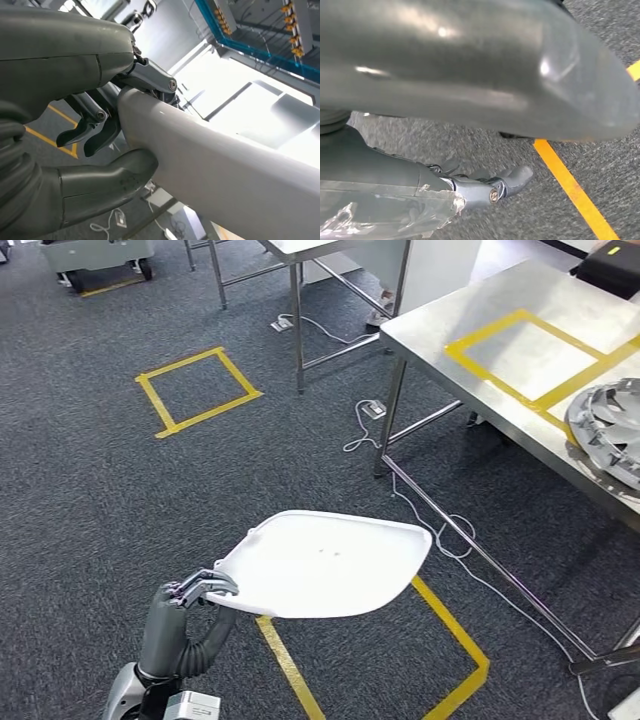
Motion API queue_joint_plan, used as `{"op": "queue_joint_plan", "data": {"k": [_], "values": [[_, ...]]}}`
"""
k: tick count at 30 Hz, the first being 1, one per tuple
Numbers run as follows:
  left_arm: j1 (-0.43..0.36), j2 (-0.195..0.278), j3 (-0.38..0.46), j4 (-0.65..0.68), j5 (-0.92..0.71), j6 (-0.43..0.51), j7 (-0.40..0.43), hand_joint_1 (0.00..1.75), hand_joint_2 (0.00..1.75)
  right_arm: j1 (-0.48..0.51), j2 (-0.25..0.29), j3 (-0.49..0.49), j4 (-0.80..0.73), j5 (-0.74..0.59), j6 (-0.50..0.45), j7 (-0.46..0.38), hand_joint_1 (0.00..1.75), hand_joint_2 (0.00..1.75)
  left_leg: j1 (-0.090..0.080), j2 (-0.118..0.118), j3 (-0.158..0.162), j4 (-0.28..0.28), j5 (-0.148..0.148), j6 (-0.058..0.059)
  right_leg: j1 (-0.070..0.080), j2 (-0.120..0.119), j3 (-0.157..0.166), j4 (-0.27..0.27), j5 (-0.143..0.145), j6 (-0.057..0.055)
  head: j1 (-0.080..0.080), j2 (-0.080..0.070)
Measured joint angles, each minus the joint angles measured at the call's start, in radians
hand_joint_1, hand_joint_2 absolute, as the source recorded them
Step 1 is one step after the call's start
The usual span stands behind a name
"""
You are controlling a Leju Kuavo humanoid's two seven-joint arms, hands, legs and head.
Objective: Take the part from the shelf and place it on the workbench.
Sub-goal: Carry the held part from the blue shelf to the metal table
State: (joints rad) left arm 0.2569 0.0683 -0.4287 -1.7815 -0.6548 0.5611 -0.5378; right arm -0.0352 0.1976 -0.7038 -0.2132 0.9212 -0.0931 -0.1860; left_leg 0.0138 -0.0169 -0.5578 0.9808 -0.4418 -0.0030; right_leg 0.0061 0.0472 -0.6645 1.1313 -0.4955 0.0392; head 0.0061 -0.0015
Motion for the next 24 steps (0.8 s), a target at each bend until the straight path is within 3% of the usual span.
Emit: {"op": "queue_joint_plan", "data": {"k": [2, 3, 4, 6, 8, 9, 12, 14, 16, 17, 18, 19, 20, 22, 24], "values": [[0.001, 0.0, 0.001, 0.0, 0.004, 0.0, 0.005, 1.75, 1.75, -0.001, 0.0, 0.0, 0.0, 0.003, 0.0, 0.0, 0.0, 0.0, -0.001, 0.028, 0.0, 0.0, -0.001, 0.002, -0.004, -0.032, -0.059, 0.131, -0.061, 0.01, 0.002, 0.0], [0.0, 0.0, 0.001, 0.0, 0.004, -0.001, 0.007, 1.75, 1.75, -0.001, 0.0, 0.0, 0.0, 0.004, 0.0, 0.0, 0.0, 0.0, -0.001, 0.041, 0.0, 0.0, -0.002, 0.002, -0.007, -0.038, -0.073, 0.164, -0.069, 0.014, 0.002, 0.0], [-0.001, 0.0, 0.001, 0.0, 0.005, -0.001, 0.008, 1.75, 1.75, 0.001, 0.0, 0.0, 0.0, 0.006, 0.0, 0.0, 0.0, 0.0, 0.0, 0.053, 0.001, 0.0, -0.003, 0.001, -0.011, -0.042, -0.066, 0.157, -0.057, 0.017, 0.002, 0.0], [-0.002, 0.0, 0.002, 0.0, 0.005, -0.002, 0.01, 1.75, 1.75, 0.002, 0.0, -0.001, 0.0, 0.007, 0.0, 0.0, 0.0, 0.0, 0.003, 0.075, 0.006, 0.001, -0.007, -0.006, -0.016, -0.063, 0.003, 0.038, 0.004, 0.024, 0.002, 0.0], [-0.005, 0.0, 0.002, 0.0, 0.003, -0.003, 0.012, 1.75, 1.75, 0.0, 0.0, -0.001, 0.0, 0.009, 0.0, 0.0, 0.0, 0.0, 0.0, 0.091, 0.012, 0.004, -0.012, -0.018, -0.016, -0.092, 0.07, -0.08, 0.045, 0.021, 0.003, 0.0], [-0.007, 0.0, 0.003, 0.0, 0.001, -0.004, 0.012, 1.75, 1.75, -0.001, 0.001, -0.001, 0.0, 0.011, 0.0, 0.0, 0.0, 0.0, -0.001, 0.097, 0.013, 0.005, -0.013, -0.024, -0.014, -0.098, 0.082, -0.103, 0.051, 0.015, 0.002, 0.0], [-0.015, -0.002, 0.002, 0.0, -0.008, -0.008, 0.011, 1.75, 1.75, 0.001, 0.0, -0.001, 0.0, 0.016, 0.0, 0.0, 0.0, 0.0, 0.002, 0.11, 0.019, 0.003, -0.02, -0.046, -0.009, -0.073, 0.079, -0.108, 0.046, -0.014, 0.0, 0.0], [-0.022, -0.005, 0.001, 0.0, -0.012, -0.011, 0.01, 1.75, 1.75, 0.001, 0.0, -0.001, -0.001, 0.019, 0.001, 0.0, 0.0, 0.0, 0.007, 0.079, 0.0, 0.047, -0.048, -0.056, -0.011, -0.052, 0.085, -0.113, 0.044, -0.032, -0.004, 0.0], [-0.025, -0.007, 0.001, 0.0, -0.015, -0.015, 0.009, 1.75, 1.75, -0.001, 0.0, -0.001, -0.002, 0.023, 0.002, 0.0, 0.0, 0.0, 0.007, 0.037, -0.07, 0.177, -0.102, -0.057, -0.011, -0.032, 0.091, -0.115, 0.04, -0.044, -0.01, 0.0], [-0.026, -0.007, 0.0, 0.001, -0.015, -0.016, 0.009, 1.75, 1.75, -0.002, 0.0, -0.001, -0.002, 0.024, 0.003, 0.0, 0.0, 0.0, 0.006, 0.029, -0.114, 0.247, -0.124, -0.056, -0.01, -0.02, 0.095, -0.115, 0.036, -0.048, -0.012, 0.0], [-0.026, -0.008, 0.0, 0.001, -0.016, -0.018, 0.009, 1.75, 1.75, -0.001, 0.0, -0.001, -0.002, 0.025, 0.003, 0.0, 0.0, 0.0, 0.005, 0.026, -0.147, 0.294, -0.128, -0.054, -0.008, -0.007, 0.1, -0.115, 0.032, -0.05, -0.013, 0.0], [-0.027, -0.008, 0.0, 0.002, -0.016, -0.019, 0.009, 1.75, 1.75, 0.001, 0.0, -0.001, -0.002, 0.026, 0.003, 0.0, 0.0, 0.0, 0.004, 0.024, -0.163, 0.305, -0.11, -0.052, -0.007, 0.007, 0.108, -0.115, 0.027, -0.05, -0.012, 0.0], [-0.028, -0.009, 0.0, 0.003, -0.016, -0.019, 0.01, 1.75, 1.75, 0.002, 0.0, -0.001, -0.002, 0.027, 0.003, 0.0, 0.0, 0.0, 0.003, 0.02, -0.158, 0.276, -0.074, -0.049, -0.007, 0.022, 0.117, -0.115, 0.021, -0.049, -0.012, 0.0], [-0.032, -0.01, -0.001, 0.003, -0.016, -0.02, 0.011, 1.75, 1.75, 0.003, 0.0, -0.001, -0.002, 0.029, 0.003, 0.0, 0.0, 0.0, 0.003, -0.007, -0.109, 0.148, 0.011, -0.043, -0.007, 0.049, 0.134, -0.114, 0.006, -0.043, -0.013, 0.0], [-0.035, -0.013, -0.001, 0.004, -0.015, -0.021, 0.012, 1.75, 1.75, 0.001, 0.0, -0.001, -0.002, 0.03, 0.003, 0.0, 0.0, 0.0, 0.003, -0.036, -0.061, 0.041, 0.032, -0.037, -0.006, 0.073, 0.144, -0.118, -0.013, -0.033, -0.013, 0.0]]}}
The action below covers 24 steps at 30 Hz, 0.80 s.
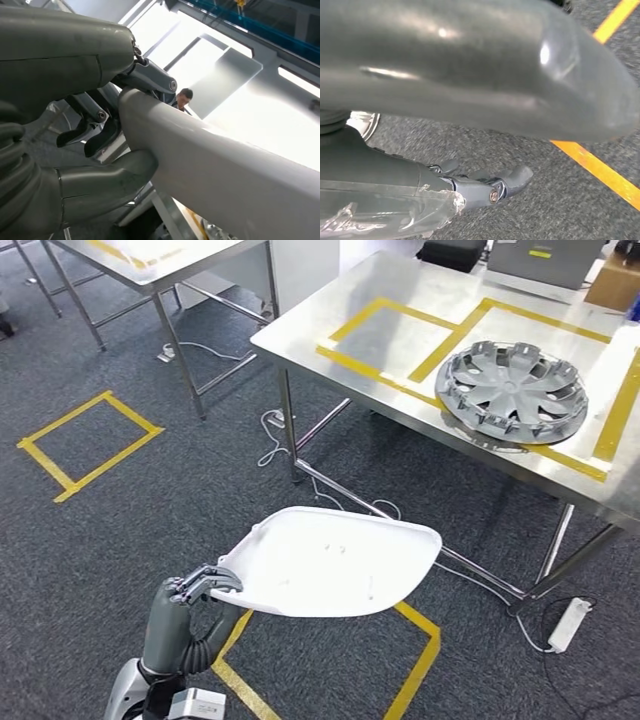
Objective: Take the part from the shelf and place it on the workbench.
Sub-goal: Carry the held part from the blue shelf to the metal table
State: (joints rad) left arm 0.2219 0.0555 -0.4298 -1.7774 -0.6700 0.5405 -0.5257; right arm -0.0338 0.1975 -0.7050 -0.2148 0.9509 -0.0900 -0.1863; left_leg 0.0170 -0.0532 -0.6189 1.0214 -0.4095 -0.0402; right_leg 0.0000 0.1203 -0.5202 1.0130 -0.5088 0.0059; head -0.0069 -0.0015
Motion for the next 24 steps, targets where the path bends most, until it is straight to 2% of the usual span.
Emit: {"op": "queue_joint_plan", "data": {"k": [1, 2, 3, 4, 5, 7, 8, 9, 10, 11, 12, 13, 14, 15, 16, 17, 18, 19, 20, 21, 22, 23, 24], "values": [[-0.002, -0.001, 0.0, 0.001, 0.001, 0.0, 0.0, 1.75, 1.75, 0.0, 0.0, 0.0, 0.0, 0.0, 0.0, 0.0, 0.0, 0.0, -0.001, -0.006, 0.012, -0.025, -0.01, 0.004, 0.0, 0.008, 0.006, -0.003, -0.003, 0.006, 0.0, 0.0], [-0.004, -0.003, 0.0, 0.001, 0.003, -0.001, 0.001, 1.75, 1.75, 0.001, 0.0, 0.0, 0.0, 0.001, 0.0, 0.0, 0.0, 0.0, -0.001, 0.0, 0.022, -0.036, -0.021, 0.01, 0.0, 0.013, 0.014, -0.008, -0.006, 0.011, 0.001, 0.0], [-0.006, -0.005, 0.0, 0.002, 0.006, -0.003, 0.003, 1.75, 1.75, 0.002, 0.0, 0.0, 0.0, 0.002, -0.001, 0.0, 0.0, 0.0, -0.002, 0.006, 0.032, -0.042, -0.025, 0.016, -0.001, 0.008, 0.021, -0.01, -0.006, 0.015, 0.003, 0.0], [-0.007, -0.008, 0.001, 0.002, 0.012, -0.006, 0.004, 1.75, 1.75, 0.003, 0.0, 0.0, 0.0, 0.004, -0.001, 0.001, 0.0, 0.0, -0.002, 0.012, 0.044, -0.045, -0.03, 0.023, 0.001, -0.013, 0.02, 0.007, -0.003, 0.02, 0.005, 0.0], [-0.008, -0.01, 0.003, 0.002, 0.019, -0.009, 0.006, 1.75, 1.75, 0.003, 0.0, 0.0, 0.0, 0.006, 0.002, 0.001, 0.0, 0.0, -0.003, 0.019, 0.059, -0.045, -0.036, 0.029, 0.002, -0.041, 0.001, 0.044, -0.005, 0.023, 0.008, 0.0], [-0.008, -0.014, 0.007, 0.003, 0.032, -0.018, 0.007, 1.75, 1.75, 0.0, 0.0, 0.0, 0.0, 0.008, 0.016, 0.001, 0.0, 0.0, -0.007, 0.035, 0.089, -0.046, -0.057, 0.039, 0.004, -0.096, -0.084, 0.177, -0.024, 0.029, 0.012, 0.0], [-0.008, -0.016, 0.01, 0.003, 0.038, -0.022, 0.006, 1.75, 1.75, 0.0, 0.0, 0.0, 0.0, 0.008, 0.025, 0.001, 0.0, 0.0, -0.008, 0.042, 0.104, -0.046, -0.071, 0.041, 0.003, -0.106, -0.136, 0.241, -0.05, 0.031, 0.013, 0.0], [-0.008, -0.018, 0.012, 0.003, 0.042, -0.026, 0.006, 1.75, 1.75, 0.003, 0.001, 0.0, 0.0, 0.008, 0.032, 0.001, 0.0, 0.0, -0.009, 0.047, 0.122, -0.046, -0.087, 0.042, 0.002, -0.11, -0.18, 0.282, -0.082, 0.033, 0.013, 0.0], [-0.008, -0.02, 0.015, 0.003, 0.046, -0.029, 0.005, 1.75, 1.75, 0.006, 0.001, 0.0, 0.0, 0.008, 0.037, 0.001, 0.0, 0.0, -0.009, 0.05, 0.143, -0.047, -0.104, 0.041, 0.001, -0.111, -0.211, 0.293, -0.112, 0.035, 0.013, 0.0], [-0.008, -0.023, 0.017, 0.003, 0.049, -0.032, 0.004, 1.75, 1.75, 0.01, 0.002, -0.001, 0.0, 0.008, 0.04, 0.002, 0.0, 0.0, -0.009, 0.051, 0.166, -0.047, -0.122, 0.04, -0.002, -0.112, -0.23, 0.275, -0.128, 0.035, 0.014, 0.0], [-0.008, -0.025, 0.019, 0.003, 0.05, -0.034, 0.003, 1.75, 1.75, 0.014, 0.002, -0.001, 0.001, 0.008, 0.042, 0.003, 0.0, 0.0, -0.009, 0.052, 0.191, -0.047, -0.142, 0.038, -0.005, -0.113, -0.238, 0.234, -0.113, 0.035, 0.014, 0.0], [-0.008, -0.027, 0.021, 0.003, 0.051, -0.035, 0.002, 1.75, 1.75, 0.018, 0.004, -0.001, 0.002, 0.009, 0.043, 0.006, 0.0, 0.0, -0.009, 0.053, 0.214, -0.048, -0.163, 0.036, -0.007, -0.119, -0.242, 0.177, -0.051, 0.035, 0.014, 0.0], [-0.007, -0.029, 0.023, 0.003, 0.051, -0.037, 0.0, 1.75, 1.75, 0.022, 0.005, -0.001, 0.003, 0.01, 0.043, 0.008, 0.0, 0.0, -0.009, 0.054, 0.236, -0.047, -0.185, 0.032, -0.007, -0.127, -0.241, 0.122, 0.033, 0.033, 0.014, 0.0], [-0.006, -0.03, 0.026, 0.004, 0.051, -0.038, -0.001, 1.75, 1.75, 0.023, 0.006, -0.001, 0.004, 0.011, 0.044, 0.012, 0.0, 0.0, -0.009, 0.054, 0.255, -0.051, -0.206, 0.028, -0.004, -0.134, -0.236, 0.084, 0.106, 0.03, 0.013, 0.0], [-0.006, -0.032, 0.029, 0.004, 0.05, -0.041, -0.003, 1.75, 1.75, 0.022, 0.006, -0.001, 0.005, 0.013, 0.044, 0.015, 0.0, 0.0, -0.007, 0.054, 0.276, -0.058, -0.22, 0.021, 0.001, -0.137, -0.229, 0.062, 0.156, 0.025, 0.011, 0.0], [-0.006, -0.035, 0.031, 0.004, 0.049, -0.043, -0.005, 1.75, 1.75, 0.019, 0.006, -0.001, 0.005, 0.015, 0.044, 0.017, 0.0, 0.0, -0.004, 0.053, 0.29, -0.057, -0.223, 0.014, 0.007, -0.136, -0.218, 0.057, 0.164, 0.019, 0.01, 0.0], [-0.009, -0.038, 0.033, 0.004, 0.048, -0.044, -0.007, 1.75, 1.75, 0.013, 0.006, -0.001, 0.005, 0.016, 0.044, 0.019, 0.0, 0.0, 0.001, 0.054, 0.29, -0.038, -0.209, 0.007, 0.01, -0.129, -0.203, 0.056, 0.149, 0.012, 0.009, 0.0], [-0.013, -0.041, 0.034, 0.004, 0.046, -0.045, -0.009, 1.75, 1.75, 0.007, 0.006, -0.001, 0.003, 0.018, 0.043, 0.019, 0.0, 0.0, 0.005, 0.054, 0.272, 0.012, -0.18, 0.001, 0.011, -0.124, -0.185, 0.051, 0.137, 0.004, 0.009, 0.0], [-0.016, -0.043, 0.035, 0.004, 0.044, -0.046, -0.011, 1.75, 1.75, 0.003, 0.006, -0.001, 0.002, 0.019, 0.043, 0.019, 0.0, 0.0, 0.006, 0.054, 0.231, 0.084, -0.15, -0.003, 0.011, -0.12, -0.164, 0.046, 0.122, -0.004, 0.008, 0.0], [-0.017, -0.045, 0.035, 0.004, 0.043, -0.047, -0.012, 1.75, 1.75, 0.0, 0.006, -0.001, 0.001, 0.02, 0.043, 0.019, 0.0, 0.0, 0.007, 0.053, 0.176, 0.163, -0.134, -0.005, 0.009, -0.116, -0.14, 0.04, 0.106, -0.011, 0.006, 0.0], [-0.017, -0.045, 0.036, 0.005, 0.042, -0.048, -0.013, 1.75, 1.75, -0.001, 0.006, -0.001, 0.001, 0.021, 0.042, 0.02, 0.0, 0.0, 0.006, 0.053, 0.118, 0.229, -0.141, -0.006, 0.009, -0.113, -0.117, 0.034, 0.088, -0.015, 0.004, 0.0], [-0.017, -0.046, 0.037, 0.006, 0.042, -0.05, -0.014, 1.75, 1.75, 0.0, 0.007, -0.001, 0.0, 0.023, 0.043, 0.021, 0.0, 0.0, 0.006, 0.053, 0.061, 0.269, -0.177, -0.007, 0.009, -0.109, -0.094, 0.029, 0.07, -0.018, 0.001, 0.0], [-0.017, -0.046, 0.037, 0.007, 0.042, -0.052, -0.014, 1.75, 1.75, 0.002, 0.008, -0.001, 0.0, 0.026, 0.043, 0.023, 0.0, 0.0, 0.005, 0.053, 0.011, 0.288, -0.228, -0.007, 0.008, -0.104, -0.069, 0.026, 0.051, -0.019, 0.001, 0.0]]}}
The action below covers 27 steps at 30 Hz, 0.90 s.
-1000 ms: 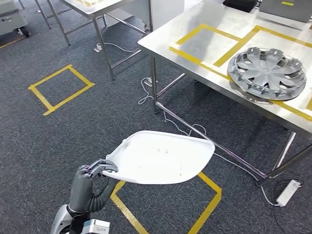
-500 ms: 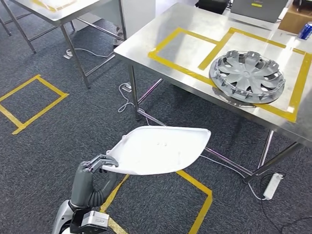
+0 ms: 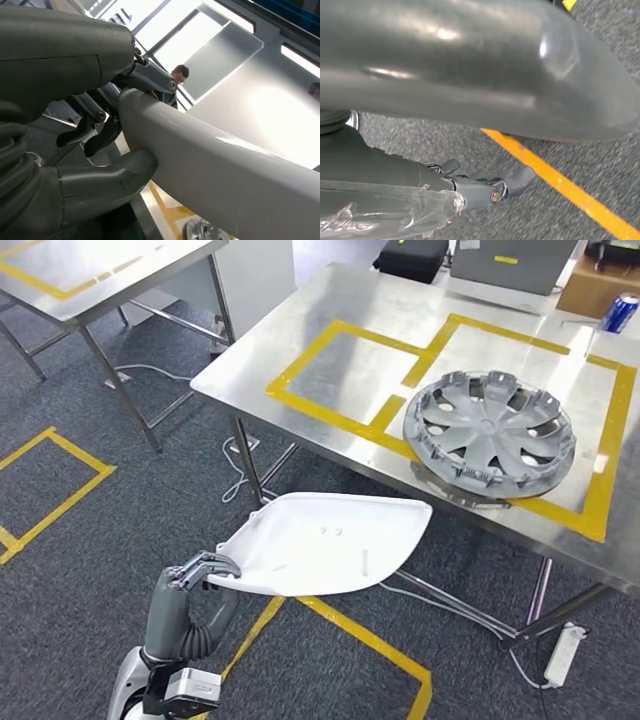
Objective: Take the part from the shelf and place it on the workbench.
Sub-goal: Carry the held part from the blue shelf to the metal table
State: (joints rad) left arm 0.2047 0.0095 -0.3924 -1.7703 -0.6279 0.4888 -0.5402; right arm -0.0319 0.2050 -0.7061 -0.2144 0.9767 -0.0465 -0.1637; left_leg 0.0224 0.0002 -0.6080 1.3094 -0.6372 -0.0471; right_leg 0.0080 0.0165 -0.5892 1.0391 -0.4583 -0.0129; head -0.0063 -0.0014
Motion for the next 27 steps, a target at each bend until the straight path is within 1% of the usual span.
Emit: {"op": "queue_joint_plan", "data": {"k": [1, 2, 3, 4, 5, 6, 7, 8, 9, 10, 11, 12, 13, 14, 15, 16, 17, 18, 19, 20, 21, 22, 23, 24, 25, 26, 27], "values": [[0.0, -0.001, 0.0, 0.001, 0.0, -0.002, 0.0, 1.75, 1.75, 0.002, 0.001, 0.0, 0.0, 0.003, 0.001, 0.002, 0.0, 0.0, 0.0, 0.0, -0.043, 0.001, -0.05, 0.0, -0.001, 0.006, 0.026, -0.002, -0.02, 0.0, -0.001, 0.0], [-0.001, -0.001, 0.001, 0.003, 0.0, -0.004, -0.001, 1.75, 1.75, 0.004, 0.001, 0.0, 0.0, 0.006, 0.001, 0.004, 0.0, 0.0, 0.0, 0.0, -0.078, -0.014, -0.081, 0.001, -0.002, 0.011, 0.053, -0.004, -0.041, 0.001, -0.001, 0.0], [-0.001, -0.003, 0.002, 0.004, 0.0, -0.007, -0.001, 1.75, 1.75, 0.005, 0.002, 0.0, 0.0, 0.009, 0.002, 0.005, 0.0, 0.0, 0.0, 0.0, -0.103, -0.043, -0.074, 0.001, -0.005, 0.016, 0.08, -0.004, -0.063, 0.004, -0.002, 0.0], [-0.001, -0.004, 0.002, 0.006, -0.001, -0.01, -0.001, 1.75, 1.75, 0.006, 0.002, 0.0, 0.0, 0.011, 0.002, 0.006, 0.0, 0.0, 0.0, 0.001, -0.119, -0.091, -0.011, 0.0, -0.007, 0.02, 0.103, -0.006, -0.085, 0.009, -0.003, 0.0], [-0.002, -0.005, 0.004, 0.008, -0.001, -0.013, 0.0, 1.75, 1.75, 0.007, 0.003, 0.0, 0.0, 0.012, 0.002, 0.007, 0.0, 0.0, 0.0, 0.003, -0.132, -0.16, 0.091, -0.002, -0.008, 0.024, 0.125, -0.005, -0.109, 0.014, -0.006, 0.0], [-0.003, -0.007, 0.005, 0.011, -0.002, -0.017, 0.001, 1.75, 1.75, 0.007, 0.003, 0.0, 0.0, 0.014, 0.002, 0.008, 0.0, 0.0, 0.0, 0.006, -0.136, -0.214, 0.188, -0.003, -0.008, 0.027, 0.143, -0.009, -0.131, 0.02, -0.01, 0.0], [-0.005, -0.009, 0.006, 0.013, -0.003, -0.019, 0.003, 1.75, 1.75, 0.008, 0.003, 0.0, 0.0, 0.016, 0.002, 0.009, 0.0, 0.0, 0.0, 0.007, -0.137, -0.255, 0.262, -0.002, -0.007, 0.028, 0.164, -0.017, -0.149, 0.026, -0.012, 0.0], [-0.008, -0.012, 0.006, 0.015, -0.004, -0.021, 0.004, 1.75, 1.75, 0.007, 0.003, 0.0, 0.0, 0.017, 0.002, 0.009, 0.0, 0.0, -0.001, 0.008, -0.134, -0.28, 0.289, 0.003, -0.006, 0.028, 0.183, -0.023, -0.154, 0.033, -0.014, 0.0], [-0.012, -0.014, 0.007, 0.016, -0.004, -0.022, 0.005, 1.75, 1.75, 0.006, 0.003, 0.0, 0.0, 0.018, 0.002, 0.009, 0.0, 0.0, -0.001, 0.005, -0.12, -0.278, 0.282, 0.01, -0.006, 0.026, 0.19, -0.02, -0.146, 0.04, -0.012, 0.0], [-0.015, -0.017, 0.008, 0.017, -0.005, -0.022, 0.005, 1.75, 1.75, 0.004, 0.002, 0.0, 0.0, 0.019, 0.002, 0.009, 0.0, 0.0, -0.001, 0.002, -0.102, -0.283, 0.272, 0.019, -0.007, 0.022, 0.185, 0.009, -0.124, 0.045, -0.009, 0.0], [-0.018, -0.018, 0.01, 0.017, -0.005, -0.022, 0.005, 1.75, 1.75, 0.002, 0.003, 0.0, 0.0, 0.02, 0.002, 0.008, 0.0, 0.0, -0.001, 0.001, -0.08, -0.288, 0.259, 0.027, -0.007, 0.016, 0.156, 0.065, -0.095, 0.049, -0.007, 0.0], [-0.02, -0.02, 0.011, 0.017, -0.005, -0.021, 0.005, 1.75, 1.75, 0.001, 0.003, 0.0, 0.0, 0.02, 0.003, 0.008, 0.0, 0.0, -0.002, 0.001, -0.053, -0.292, 0.244, 0.033, -0.008, 0.009, 0.114, 0.135, -0.077, 0.05, -0.004, 0.0], [-0.021, -0.021, 0.013, 0.017, -0.005, -0.021, 0.005, 1.75, 1.75, 0.0, 0.003, 0.0, 0.0, 0.02, 0.003, 0.008, 0.0, 0.0, -0.003, 0.002, -0.027, -0.297, 0.225, 0.038, -0.008, 0.001, 0.064, 0.202, -0.078, 0.05, -0.002, 0.0], [-0.022, -0.022, 0.014, 0.018, -0.006, -0.021, 0.005, 1.75, 1.75, 0.001, 0.003, 0.0, 0.0, 0.02, 0.003, 0.008, 0.0, 0.0, -0.005, 0.002, 0.0, -0.301, 0.203, 0.042, -0.008, -0.004, 0.014, 0.249, -0.105, 0.051, 0.0, 0.0], [-0.023, -0.024, 0.014, 0.018, -0.007, -0.021, 0.005, 1.75, 1.75, 0.003, 0.003, 0.0, 0.0, 0.02, 0.003, 0.008, 0.0, 0.0, -0.007, 0.0, 0.029, -0.305, 0.181, 0.045, -0.007, -0.006, -0.032, 0.272, -0.154, 0.052, 0.001, 0.0], [-0.024, -0.025, 0.015, 0.019, -0.008, -0.021, 0.005, 1.75, 1.75, 0.005, 0.003, 0.0, 0.0, 0.02, 0.003, 0.008, 0.0, 0.0, -0.009, -0.002, 0.062, -0.309, 0.157, 0.047, -0.007, -0.007, -0.072, 0.273, -0.205, 0.053, 0.003, 0.0], [-0.024, -0.025, 0.015, 0.019, -0.008, -0.021, 0.005, 1.75, 1.75, 0.009, 0.003, 0.0, 0.0, 0.02, 0.004, 0.008, 0.0, 0.0, -0.011, -0.004, 0.097, -0.313, 0.132, 0.048, -0.008, -0.007, -0.105, 0.255, -0.242, 0.053, 0.005, 0.0], [-0.024, -0.026, 0.016, 0.02, -0.008, -0.022, 0.005, 1.75, 1.75, 0.012, 0.003, 0.0, 0.0, 0.02, 0.004, 0.008, 0.0, 0.0, -0.013, -0.006, 0.133, -0.318, 0.107, 0.048, -0.008, -0.007, -0.131, 0.221, -0.246, 0.051, 0.008, 0.0], [-0.024, -0.026, 0.017, 0.02, -0.008, -0.022, 0.005, 1.75, 1.75, 0.015, 0.003, 0.0, 0.001, 0.02, 0.004, 0.008, 0.0, 0.0, -0.015, -0.008, 0.168, -0.324, 0.083, 0.048, -0.008, -0.008, -0.15, 0.172, -0.198, 0.049, 0.01, 0.0], [-0.025, -0.027, 0.017, 0.021, -0.008, -0.022, 0.005, 1.75, 1.75, 0.019, 0.003, 0.0, 0.002, 0.02, 0.004, 0.008, 0.0, 0.0, -0.017, -0.009, 0.201, -0.328, 0.058, 0.046, -0.007, -0.01, -0.164, 0.115, -0.097, 0.046, 0.011, 0.0], [-0.025, -0.027, 0.018, 0.023, -0.008, -0.023, 0.006, 1.75, 1.75, 0.021, 0.003, 0.0, 0.004, 0.02, 0.004, 0.009, 0.0, 0.0, -0.018, -0.012, 0.229, -0.334, 0.032, 0.043, -0.003, -0.014, -0.167, 0.075, -0.002, 0.041, 0.01, 0.0], [-0.027, -0.028, 0.018, 0.025, -0.008, -0.025, 0.008, 1.75, 1.75, 0.022, 0.003, 0.0, 0.005, 0.021, 0.004, 0.01, 0.0, 0.0, -0.015, -0.015, 0.254, -0.341, 0.009, 0.038, 0.003, -0.016, -0.163, 0.049, 0.073, 0.037, 0.009, 0.0], [-0.03, -0.029, 0.019, 0.027, -0.009, -0.028, 0.012, 1.75, 1.75, 0.02, 0.003, 0.0, 0.006, 0.023, 0.004, 0.01, 0.0, 0.0, -0.011, -0.017, 0.275, -0.345, -0.003, 0.031, 0.01, -0.018, -0.154, 0.041, 0.109, 0.031, 0.009, 0.0], [-0.035, -0.032, 0.019, 0.029, -0.01, -0.031, 0.017, 1.75, 1.75, 0.015, 0.003, 0.0, 0.005, 0.025, 0.004, 0.01, 0.0, 0.0, -0.006, -0.02, 0.285, -0.337, -0.002, 0.023, 0.015, -0.017, -0.138, 0.043, 0.096, 0.024, 0.01, 0.0], [-0.043, -0.035, 0.02, 0.032, -0.011, -0.035, 0.022, 1.75, 1.75, 0.009, 0.002, 0.0, 0.004, 0.027, 0.003, 0.01, 0.0, 0.0, -0.001, -0.019, 0.28, -0.306, 0.017, 0.017, 0.018, -0.013, -0.12, 0.037, 0.082, 0.017, 0.011, 0.0], [-0.054, -0.039, 0.021, 0.036, -0.012, -0.037, 0.027, 1.75, 1.75, 0.003, 0.001, 0.0, 0.003, 0.03, 0.003, 0.009, 0.0, 0.0, 0.0, -0.017, 0.254, -0.246, 0.049, 0.012, 0.018, -0.011, -0.098, 0.028, 0.067, 0.009, 0.011, 0.0], [-0.064, -0.042, 0.022, 0.041, -0.012, -0.039, 0.031, 1.75, 1.75, -0.001, 0.0, 0.0, 0.001, 0.032, 0.003, 0.009, 0.0, 0.0, 0.0, -0.015, 0.206, -0.17, 0.075, 0.009, 0.016, -0.009, -0.072, 0.017, 0.051, 0.002, 0.01, 0.0]]}}
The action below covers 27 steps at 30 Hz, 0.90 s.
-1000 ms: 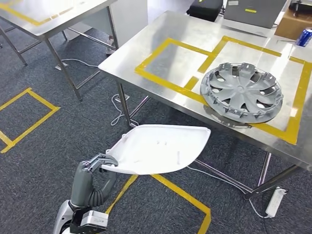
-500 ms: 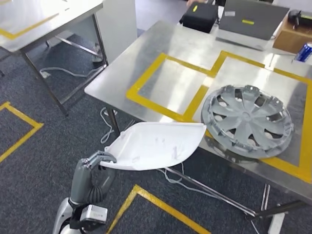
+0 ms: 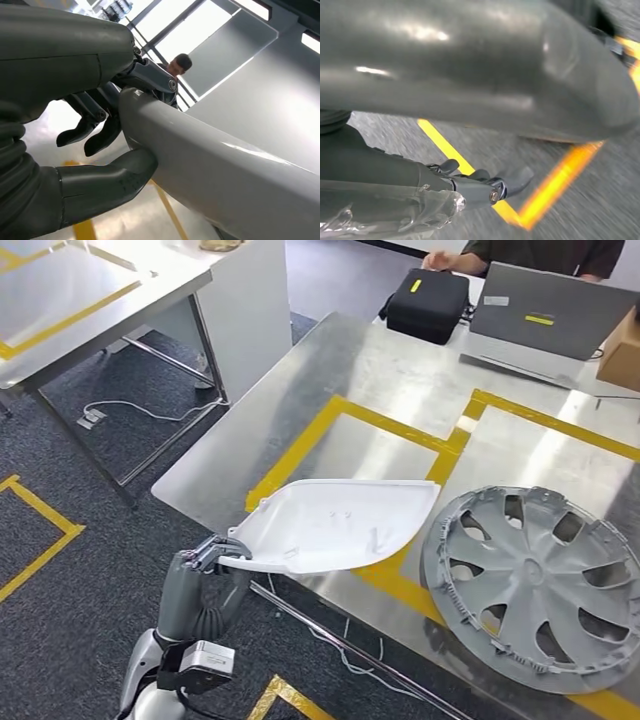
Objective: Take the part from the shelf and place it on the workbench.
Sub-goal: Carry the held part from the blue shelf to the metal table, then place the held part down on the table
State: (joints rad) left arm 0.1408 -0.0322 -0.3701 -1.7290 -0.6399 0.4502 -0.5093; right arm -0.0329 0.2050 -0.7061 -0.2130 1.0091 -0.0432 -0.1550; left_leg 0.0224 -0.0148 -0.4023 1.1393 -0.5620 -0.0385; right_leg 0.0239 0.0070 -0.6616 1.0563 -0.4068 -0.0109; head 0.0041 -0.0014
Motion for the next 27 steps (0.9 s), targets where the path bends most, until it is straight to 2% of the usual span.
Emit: {"op": "queue_joint_plan", "data": {"k": [1, 2, 3, 5, 6, 7, 9, 10, 11, 14, 15, 16, 18, 19, 20, 21, 22, 23, 24, 25, 26, 27], "values": [[-0.009, -0.003, 0.003, 0.008, 0.0, -0.001, 0.006, 1.75, 1.75, -0.002, -0.001, 0.0, -0.001, 0.002, 0.001, 0.0, 0.0, 0.0, -0.001, 0.002, -0.058, 0.075, 0.009, -0.002, -0.003, 0.002, 0.029, -0.012, -0.016, -0.004, -0.003, 0.0], [-0.015, -0.005, 0.007, 0.017, 0.0, -0.003, 0.011, 1.75, 1.75, -0.002, -0.001, 0.0, -0.001, 0.005, 0.002, 0.001, 0.0, 0.0, -0.003, 0.003, -0.118, 0.13, -0.008, -0.003, -0.004, 0.003, 0.059, -0.023, -0.034, -0.007, -0.004, 0.0], [-0.019, -0.006, 0.013, 0.028, 0.0, -0.004, 0.016, 1.75, 1.75, -0.001, 0.0, 0.0, -0.001, 0.007, 0.004, 0.002, 0.0, 0.0, -0.004, 0.003, -0.173, 0.16, -0.047, -0.003, -0.006, 0.006, 0.09, -0.035, -0.052, -0.008, -0.005, 0.0], [-0.027, -0.009, 0.027, 0.051, 0.0, -0.007, 0.023, 1.75, 1.75, 0.003, 0.0, 0.0, -0.001, 0.012, 0.007, 0.004, 0.0, 0.0, -0.005, 0.003, -0.26, 0.158, -0.132, -0.002, -0.008, 0.014, 0.16, -0.055, -0.091, -0.007, -0.005, 0.0], [-0.032, -0.01, 0.034, 0.061, 0.0, -0.008, 0.025, 1.75, 1.75, 0.004, 0.001, 0.0, -0.001, 0.014, 0.008, 0.006, 0.0, 0.0, -0.005, 0.003, -0.292, 0.131, -0.14, -0.002, -0.01, 0.019, 0.196, -0.065, -0.11, -0.005, -0.006, 0.0], [-0.037, -0.012, 0.041, 0.072, -0.001, -0.01, 0.028, 1.75, 1.75, 0.005, 0.001, 0.0, -0.001, 0.016, 0.008, 0.007, 0.0, 0.0, -0.006, 0.003, -0.315, 0.087, -0.101, -0.001, -0.012, 0.023, 0.231, -0.073, -0.131, -0.001, -0.006, 0.0], [-0.047, -0.015, 0.052, 0.099, -0.007, -0.018, 0.041, 1.75, 1.75, 0.005, 0.001, 0.0, 0.0, 0.017, 0.009, 0.009, 0.0, 0.0, -0.005, 0.009, -0.341, -0.045, 0.088, 0.0, -0.012, 0.031, 0.292, -0.082, -0.174, 0.009, -0.013, 0.0], [-0.052, -0.018, 0.056, 0.113, -0.014, -0.024, 0.051, 1.75, 1.75, 0.004, 0.0, 0.0, 0.0, 0.019, 0.009, 0.01, 0.0, 0.0, -0.004, 0.014, -0.344, -0.093, 0.169, -0.001, -0.009, 0.034, 0.317, -0.088, -0.198, 0.012, -0.016, 0.0], [-0.058, -0.021, 0.059, 0.125, -0.024, -0.028, 0.06, 1.75, 1.75, 0.002, 0.0, 0.0, 0.0, 0.021, 0.009, 0.012, 0.0, 0.0, -0.003, 0.017, -0.343, -0.121, 0.216, -0.004, -0.006, 0.036, 0.339, -0.098, -0.224, 0.014, -0.018, 0.0], [-0.083, -0.032, 0.061, 0.148, -0.068, -0.036, 0.076, 1.75, 1.75, -0.005, -0.002, 0.001, -0.002, 0.029, 0.009, 0.014, 0.0, 0.0, 0.003, 0.016, -0.327, -0.125, 0.228, -0.008, -0.003, 0.027, 0.392, -0.127, -0.274, 0.024, -0.015, 0.0], [-0.091, -0.034, 0.06, 0.156, -0.084, -0.037, 0.08, 1.31, 1.75, -0.006, -0.003, 0.002, -0.002, 0.031, 0.011, 0.014, 0.0, 0.0, 0.005, 0.016, -0.318, -0.129, 0.236, -0.005, -0.005, 0.019, 0.391, -0.107, -0.29, 0.03, -0.011, 0.0], [-0.097, -0.035, 0.059, 0.166, -0.098, -0.037, 0.085, 0.87, 1.75, -0.007, -0.003, 0.003, -0.002, 0.033, 0.012, 0.015, 0.0, 0.0, 0.006, 0.017, -0.307, -0.133, 0.244, 0.0, -0.007, 0.011, 0.371, -0.061, -0.315, 0.036, -0.007, 0.0], [-0.101, -0.035, 0.057, 0.185, -0.119, -0.036, 0.094, 0.0, 1.75, -0.006, -0.003, 0.003, -0.001, 0.036, 0.015, 0.016, 0.0, 0.0, 0.0, 0.018, -0.291, -0.133, 0.239, 0.016, -0.009, 0.001, 0.28, 0.084, -0.374, 0.045, 0.0, 0.0], [-0.103, -0.035, 0.055, 0.192, -0.125, -0.036, 0.097, 0.0, 1.75, -0.004, -0.003, 0.003, -0.001, 0.038, 0.015, 0.017, 0.0, 0.0, -0.005, 0.018, -0.285, -0.133, 0.232, 0.023, -0.01, 0.0, 0.229, 0.143, -0.384, 0.044, 0.0, 0.0], [-0.103, -0.035, 0.054, 0.198, -0.129, -0.035, 0.099, 0.0, 1.31, -0.001, -0.003, 0.003, -0.001, 0.039, 0.016, 0.018, 0.0, 0.0, -0.012, 0.017, -0.28, -0.133, 0.225, 0.028, -0.008, 0.0, 0.191, 0.169, -0.37, 0.04, 0.001, 0.0], [-0.104, -0.034, 0.052, 0.202, -0.13, -0.033, 0.1, 0.0, 0.87, 0.003, -0.003, 0.004, -0.001, 0.041, 0.016, 0.019, 0.0, 0.0, -0.02, 0.015, -0.274, -0.133, 0.22, 0.033, -0.005, 0.0, 0.169, 0.155, -0.332, 0.03, 0.002, 0.0], [-0.104, -0.034, 0.052, 0.206, -0.13, -0.029, 0.101, 0.0, 0.44, 0.006, -0.002, 0.004, -0.001, 0.042, 0.015, 0.02, 0.0, 0.0, -0.028, 0.013, -0.267, -0.133, 0.214, 0.037, 0.0, 0.0, 0.162, 0.107, -0.279, 0.016, 0.002, 0.0], [-0.104, -0.035, 0.051, 0.208, -0.128, -0.024, 0.102, 0.0, 0.0, 0.009, -0.002, 0.004, -0.001, 0.043, 0.015, 0.02, 0.0, 0.0, -0.034, 0.012, -0.261, -0.134, 0.21, 0.041, 0.007, 0.003, 0.166, 0.05, -0.219, -0.002, 0.001, 0.0], [-0.104, -0.036, 0.052, 0.21, -0.126, -0.018, 0.103, 0.0, 0.0, 0.012, -0.003, 0.004, -0.001, 0.043, 0.014, 0.021, 0.0, 0.0, -0.039, 0.01, -0.255, -0.134, 0.207, 0.044, 0.014, 0.005, 0.169, 0.002, -0.173, -0.02, -0.004, 0.0], [-0.105, -0.037, 0.052, 0.211, -0.121, -0.012, 0.103, 0.0, 0.0, 0.013, -0.002, 0.004, -0.001, 0.044, 0.013, 0.022, 0.0, 0.0, -0.041, 0.009, -0.252, -0.134, 0.206, 0.044, 0.019, 0.007, 0.172, -0.03, -0.142, -0.031, -0.007, 0.0], [-0.104, -0.039, 0.053, 0.212, -0.118, -0.007, 0.103, 0.0, 0.0, 0.015, -0.002, 0.003, -0.001, 0.044, 0.012, 0.022, 0.0, 0.0, -0.04, 0.008, -0.251, -0.134, 0.206, 0.043, 0.022, 0.009, 0.173, -0.042, -0.125, -0.036, -0.011, 0.0], [-0.104, -0.04, 0.053, 0.212, -0.114, -0.006, 0.103, 0.0, 0.0, 0.015, -0.001, 0.003, -0.001, 0.045, 0.012, 0.023, 0.0, 0.0, -0.04, 0.006, -0.251, -0.135, 0.207, 0.04, 0.023, 0.009, 0.17, -0.047, -0.121, -0.035, -0.013, 0.0]]}}
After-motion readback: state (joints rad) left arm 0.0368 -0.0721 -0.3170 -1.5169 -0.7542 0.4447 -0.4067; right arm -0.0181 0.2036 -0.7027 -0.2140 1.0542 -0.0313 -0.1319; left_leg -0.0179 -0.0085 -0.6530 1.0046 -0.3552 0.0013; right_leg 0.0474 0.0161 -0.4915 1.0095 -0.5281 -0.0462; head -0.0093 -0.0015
